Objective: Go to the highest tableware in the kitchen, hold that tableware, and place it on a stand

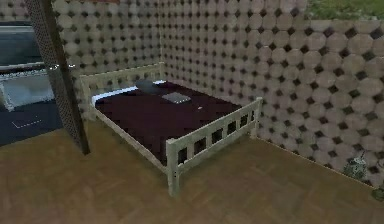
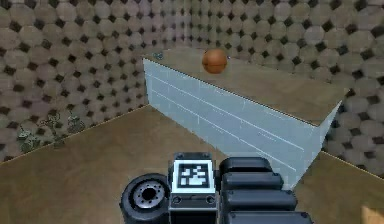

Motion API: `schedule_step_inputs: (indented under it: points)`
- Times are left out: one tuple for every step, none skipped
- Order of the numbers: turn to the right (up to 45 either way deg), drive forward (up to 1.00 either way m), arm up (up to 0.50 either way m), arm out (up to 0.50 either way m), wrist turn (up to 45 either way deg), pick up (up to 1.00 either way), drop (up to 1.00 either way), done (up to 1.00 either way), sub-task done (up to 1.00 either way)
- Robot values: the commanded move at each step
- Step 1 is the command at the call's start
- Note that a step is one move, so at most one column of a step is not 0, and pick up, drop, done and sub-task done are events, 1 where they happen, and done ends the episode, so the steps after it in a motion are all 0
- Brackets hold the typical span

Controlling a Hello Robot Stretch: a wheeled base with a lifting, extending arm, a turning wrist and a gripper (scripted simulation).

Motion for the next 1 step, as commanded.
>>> schedule_step_inputs:
  points:
    - [-45.0, 0.0, 0.0, 0.0, 0.0, 0.0, 0.0, 0.0, 0.0]
